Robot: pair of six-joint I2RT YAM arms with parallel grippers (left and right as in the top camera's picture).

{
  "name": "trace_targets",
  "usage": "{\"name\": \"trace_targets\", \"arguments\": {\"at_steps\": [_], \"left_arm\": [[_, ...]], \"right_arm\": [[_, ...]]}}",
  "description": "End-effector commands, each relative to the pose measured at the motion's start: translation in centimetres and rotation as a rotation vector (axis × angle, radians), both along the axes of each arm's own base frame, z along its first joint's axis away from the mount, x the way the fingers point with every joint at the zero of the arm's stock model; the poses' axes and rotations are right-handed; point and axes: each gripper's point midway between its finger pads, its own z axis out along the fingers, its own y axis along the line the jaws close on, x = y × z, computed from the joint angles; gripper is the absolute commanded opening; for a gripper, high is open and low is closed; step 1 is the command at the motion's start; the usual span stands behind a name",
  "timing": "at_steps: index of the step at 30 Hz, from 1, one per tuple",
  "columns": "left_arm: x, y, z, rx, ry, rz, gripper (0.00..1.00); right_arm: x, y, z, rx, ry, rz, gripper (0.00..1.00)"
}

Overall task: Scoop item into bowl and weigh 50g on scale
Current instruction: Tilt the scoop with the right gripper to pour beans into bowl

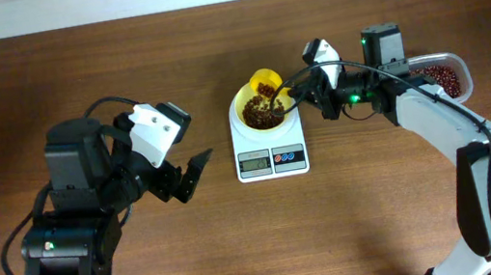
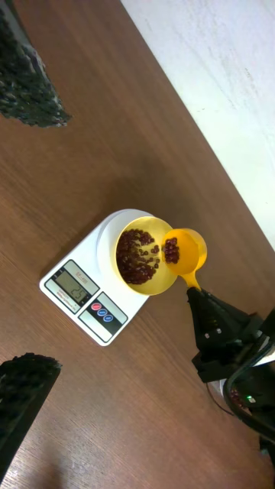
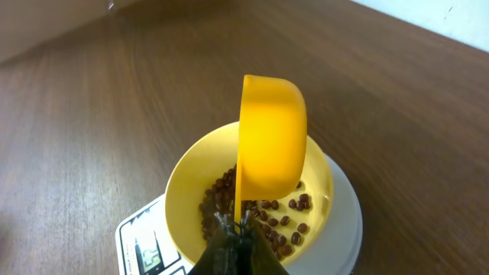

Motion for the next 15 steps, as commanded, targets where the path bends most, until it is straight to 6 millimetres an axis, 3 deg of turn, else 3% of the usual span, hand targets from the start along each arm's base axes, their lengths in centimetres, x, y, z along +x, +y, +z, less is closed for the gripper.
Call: {"name": "trace_targets", "arguments": {"at_steps": [1,2,4,6,8,10,12,15], "left_arm": [[0.2,0.1,0.9,-0.008,-0.017,0.013,0.99],[0.2,0.1,0.9,-0.008,-0.017,0.013,0.99],[0.2,0.1,0.9,-0.008,-0.017,0.013,0.99],[0.2,0.1,0.9,-0.008,-0.017,0.013,0.99],[0.2,0.1,0.9,-0.008,-0.017,0.013,0.99],[0.2,0.1,0.9,-0.008,-0.017,0.013,0.99],[0.2,0.1,0.9,-0.008,-0.017,0.013,0.98],[0.2,0.1,0.9,-0.008,-0.017,0.013,0.99]], "right_arm": [[-0.4,0.2,0.5,0.037,-0.007,0.038,0.04],[0.0,-0.2,-0.1,0.015,0.000,0.013,0.04],[-0.9,0.6,1.5,0.084,-0.024,0.084,0.04],[0.7,-0.5,-0.6,-0.014,-0.014,-0.015,0.04],[-0.7,0.7,1.2,0.089,-0.036,0.089,0.04],[0.4,0.0,-0.2,0.027,-0.033,0.026,0.04],[-1.1,1.2,2.2,0.139,-0.070,0.143,0.04],[-0.2,0.0,1.5,0.111,-0.065,0.094,0.04]]}}
